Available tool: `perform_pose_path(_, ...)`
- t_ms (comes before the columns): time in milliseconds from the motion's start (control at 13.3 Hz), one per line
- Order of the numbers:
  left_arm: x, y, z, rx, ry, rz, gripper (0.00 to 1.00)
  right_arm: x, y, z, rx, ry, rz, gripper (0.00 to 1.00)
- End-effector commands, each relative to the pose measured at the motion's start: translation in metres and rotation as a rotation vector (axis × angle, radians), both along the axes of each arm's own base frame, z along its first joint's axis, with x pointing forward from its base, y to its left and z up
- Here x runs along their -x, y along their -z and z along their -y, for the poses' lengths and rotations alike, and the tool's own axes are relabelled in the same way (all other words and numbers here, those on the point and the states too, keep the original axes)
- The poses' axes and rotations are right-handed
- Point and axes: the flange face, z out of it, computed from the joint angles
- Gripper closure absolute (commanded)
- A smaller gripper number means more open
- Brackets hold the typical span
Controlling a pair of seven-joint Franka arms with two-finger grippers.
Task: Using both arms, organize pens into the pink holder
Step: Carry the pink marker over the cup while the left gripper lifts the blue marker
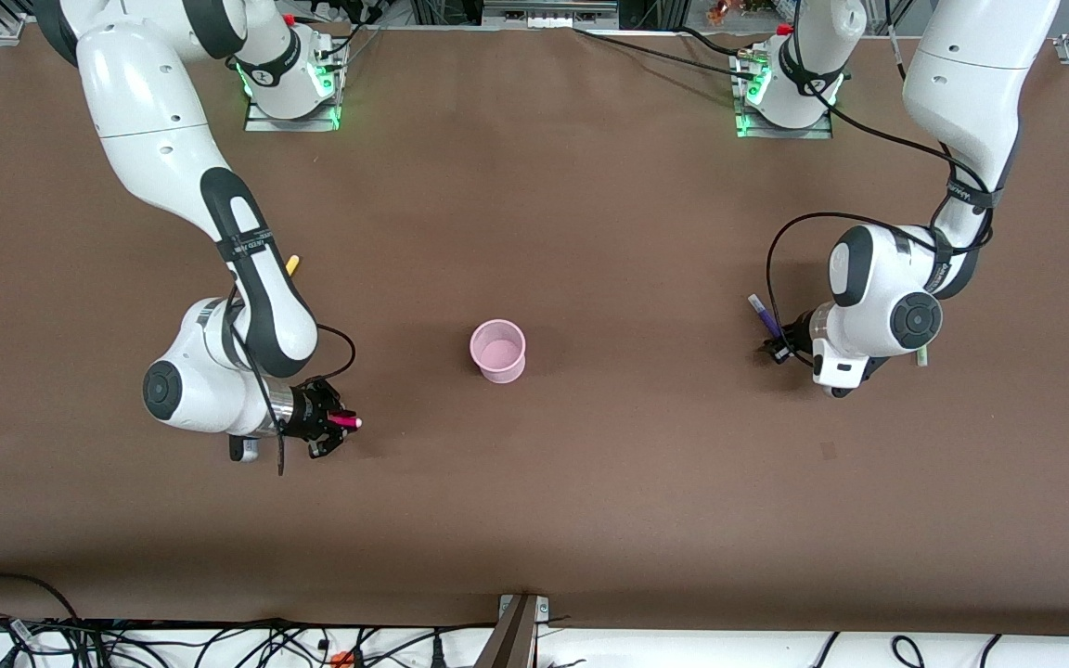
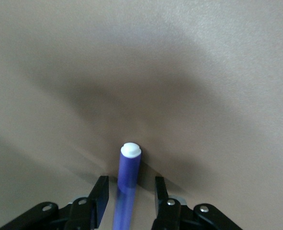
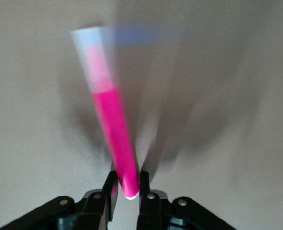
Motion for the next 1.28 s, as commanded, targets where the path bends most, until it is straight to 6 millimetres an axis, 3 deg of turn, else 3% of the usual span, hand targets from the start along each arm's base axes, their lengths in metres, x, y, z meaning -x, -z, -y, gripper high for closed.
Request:
perform_pose_path(0, 0.003, 0.004, -0.007, 0.011, 0.036, 0.001, 0.69, 0.000, 0.001, -0.004, -0.020, -0.011, 0.013, 0.93)
perform_pose_path(151, 0.003, 0.004, -0.009, 0.013, 0.041, 0.000, 0.98, 0.003, 0.001, -0.017, -0.019, -0.038, 0.016, 0.99)
perform_pose_path(452, -0.004, -0.009, -0.006, 0.015, 0.043, 0.021, 1.00, 0.002, -0.008, -0.020, -0.022, -0.046, 0.026, 1.00)
perform_pose_path(528, -0.010, -0.025, -0.007, 0.016, 0.041, 0.050, 1.00, 0.001, -0.015, -0.024, -0.030, -0.049, 0.024, 1.00)
perform_pose_path(678, -0.032, -0.077, -0.004, 0.023, 0.032, 0.112, 1.00, 0.011, -0.041, -0.052, -0.093, -0.090, -0.019, 1.00)
perform_pose_path(905, -0.065, -0.146, 0.000, 0.046, 0.046, 0.092, 1.00, 0.020, -0.099, -0.070, -0.247, -0.085, -0.084, 1.00)
perform_pose_path(1206, -0.086, -0.196, 0.009, 0.049, 0.022, 0.183, 1.00, 0.040, -0.170, -0.101, -0.485, -0.093, -0.172, 1.00)
